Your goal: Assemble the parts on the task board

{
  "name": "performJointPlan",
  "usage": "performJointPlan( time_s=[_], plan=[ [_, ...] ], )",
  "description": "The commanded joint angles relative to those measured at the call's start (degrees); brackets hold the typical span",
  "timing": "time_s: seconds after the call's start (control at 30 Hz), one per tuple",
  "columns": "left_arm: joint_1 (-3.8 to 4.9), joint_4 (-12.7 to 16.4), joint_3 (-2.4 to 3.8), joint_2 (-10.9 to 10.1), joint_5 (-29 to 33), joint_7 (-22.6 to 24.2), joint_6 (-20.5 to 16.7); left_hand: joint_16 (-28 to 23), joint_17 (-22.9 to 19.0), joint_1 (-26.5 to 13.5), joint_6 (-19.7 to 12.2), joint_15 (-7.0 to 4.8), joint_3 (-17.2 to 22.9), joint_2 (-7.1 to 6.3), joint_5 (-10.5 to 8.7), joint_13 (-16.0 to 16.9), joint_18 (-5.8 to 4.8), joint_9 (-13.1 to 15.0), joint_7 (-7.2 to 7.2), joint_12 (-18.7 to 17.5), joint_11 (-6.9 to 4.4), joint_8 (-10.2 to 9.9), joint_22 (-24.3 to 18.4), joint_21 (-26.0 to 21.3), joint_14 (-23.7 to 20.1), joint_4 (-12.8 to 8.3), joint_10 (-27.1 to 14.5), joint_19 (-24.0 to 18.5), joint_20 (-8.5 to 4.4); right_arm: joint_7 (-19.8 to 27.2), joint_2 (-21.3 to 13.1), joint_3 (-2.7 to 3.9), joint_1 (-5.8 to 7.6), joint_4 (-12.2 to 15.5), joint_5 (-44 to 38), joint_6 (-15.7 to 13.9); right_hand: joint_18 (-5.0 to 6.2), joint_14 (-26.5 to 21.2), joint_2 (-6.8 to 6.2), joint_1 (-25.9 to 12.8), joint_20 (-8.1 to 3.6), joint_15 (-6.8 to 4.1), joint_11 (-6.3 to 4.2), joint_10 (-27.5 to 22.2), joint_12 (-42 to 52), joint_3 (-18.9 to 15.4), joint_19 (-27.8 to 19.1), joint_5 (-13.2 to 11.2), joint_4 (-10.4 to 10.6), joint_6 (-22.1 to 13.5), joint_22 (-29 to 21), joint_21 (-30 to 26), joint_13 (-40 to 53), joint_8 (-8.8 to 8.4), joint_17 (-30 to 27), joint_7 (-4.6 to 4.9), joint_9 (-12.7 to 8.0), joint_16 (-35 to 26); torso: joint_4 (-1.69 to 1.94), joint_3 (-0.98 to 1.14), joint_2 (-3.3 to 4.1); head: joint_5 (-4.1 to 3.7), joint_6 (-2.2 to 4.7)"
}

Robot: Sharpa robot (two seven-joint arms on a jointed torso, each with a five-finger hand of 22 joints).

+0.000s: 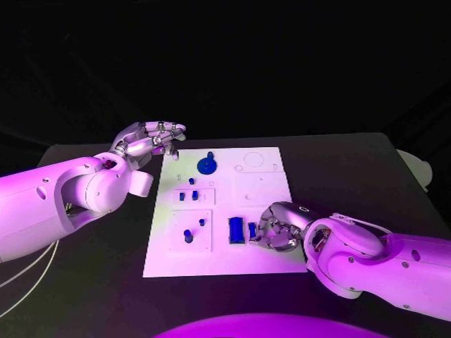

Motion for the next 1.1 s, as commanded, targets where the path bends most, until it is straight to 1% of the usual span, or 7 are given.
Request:
performJointPlan(
  time_s=[0.03,0.27,0.47,0.53,0.77,0.87,1.1],
  plan=[
    [0.03,0.14,0.04,0.04,0.23,0.51,0.68,-0.01,-0.09,0.32,-0.27,-0.06,-0.21,0.36,0.13,0.09,0.85,-0.03,0.00,0.40,0.17,0.38,-0.09,-0.25,-0.52,0.26,-0.43,0.51,0.00,0.73,-0.63,-0.06,-0.11,0.59,-1.08,-1.91,-0.39,4.27,0.13,0.10,-0.39,-0.53,-0.49,1.86,0.05,-0.26,6.09,0.35,0.72,0.20,15.08,0.31,9.57,0.25,6.31,0.03,0.08,0.24,0.00,-0.03,-0.06,0.03,0.13],
    [0.03,-0.18,0.01,0.21,0.53,0.63,0.83,0.01,-0.12,0.36,-0.30,-0.06,-0.28,0.32,0.12,0.08,0.85,-0.03,0.01,0.50,0.18,0.43,-0.13,-0.32,-0.54,0.30,-0.48,0.57,-0.01,12.48,-2.65,0.02,0.80,1.66,7.88,-9.15,-0.15,3.52,-0.55,-0.43,0.03,0.23,0.52,-1.64,-5.80,-1.95,5.68,0.44,1.39,-2.71,14.76,-0.77,5.84,-0.86,3.24,1.25,-0.31,-1.14,-0.03,-0.33,-0.37,-0.18,1.43],
    [-0.03,-1.85,-0.55,1.07,1.30,1.40,0.83,-0.04,-0.19,-0.06,-0.49,0.01,-0.59,0.08,0.09,0.01,0.82,-0.07,0.01,0.51,0.24,0.40,-0.23,-0.51,-0.68,0.67,-0.69,0.52,0.04,28.59,-2.90,0.12,2.82,-1.38,26.48,-14.22,3.48,0.26,0.38,2.02,1.32,1.86,2.38,-11.70,-20.97,-2.53,-1.55,2.15,0.93,-7.35,9.21,-18.64,-4.09,-2.57,-7.44,3.33,-0.73,-7.17,-0.13,-1.19,-1.62,-0.51,3.79],
    [-0.10,-2.86,-0.69,1.66,1.62,1.84,0.69,-0.23,-0.29,-0.22,-0.83,0.08,-0.70,-0.06,0.12,-0.09,0.81,-0.16,0.02,0.43,0.27,0.25,-0.34,-0.75,-1.00,0.88,-0.89,0.35,0.10,34.29,-2.40,0.17,3.71,-3.94,34.43,-14.09,3.70,0.05,0.93,4.37,1.69,1.91,2.52,-12.63,-22.31,-1.67,-2.13,2.83,-0.02,-8.05,8.59,-20.24,-5.24,-2.66,-8.24,3.51,-0.66,-7.91,-0.16,-1.48,-2.14,-0.50,5.09],
    [-1.06,-7.14,-0.89,4.03,3.22,4.15,-0.76,-12.63,-6.29,0.00,-2.79,1.77,-0.20,-0.68,0.01,-3.86,0.68,-0.56,0.89,-4.48,1.56,0.00,-5.58,-9.93,-9.05,2.57,-2.00,-5.88,1.82,48.45,2.19,0.71,6.83,-17.70,58.46,-8.81,10.00,-13.66,1.73,10.91,3.80,4.28,5.12,-25.77,-45.84,3.98,-19.32,2.72,-1.68,-12.58,-8.89,-62.22,-23.91,-6.28,-38.35,6.42,-2.70,-33.15,-0.40,-1.88,-3.55,-0.49,9.35],
    [-1.61,-9.27,-0.91,5.29,4.12,5.20,-1.31,-26.26,-12.15,-0.25,-3.71,3.48,0.12,-1.01,-0.56,-7.77,0.71,-0.70,1.11,-10.06,2.88,0.01,-13.11,-20.78,-9.20,4.32,-0.19,-9.04,4.87,52.07,4.80,1.16,7.55,-23.97,64.56,-5.89,9.88,-18.26,1.15,11.97,4.97,5.48,6.54,-28.07,-53.63,7.13,-22.26,2.39,-1.57,-12.78,-13.69,-68.03,-31.37,-8.12,-41.34,7.41,-4.35,-41.44,-0.37,-1.97,-4.26,-0.49,11.07],
    [-2.52,-13.19,-0.89,7.65,6.36,6.95,-2.35,-42.68,-15.34,0.91,-4.94,6.03,-0.90,-1.25,-0.24,-12.22,0.88,-2.40,-0.43,-19.08,3.74,-1.54,-26.45,-37.73,-12.30,5.33,1.46,-11.35,9.51,56.58,10.34,1.94,8.25,-35.28,71.22,-0.53,9.61,-27.60,0.55,11.24,8.84,9.45,9.03,-26.58,-68.69,12.00,-29.07,0.38,-1.76,-11.74,-26.69,-81.30,-49.82,-13.11,-49.85,8.94,-8.55,-60.27,-0.23,-1.84,-4.86,-0.10,13.72]
  ],
)
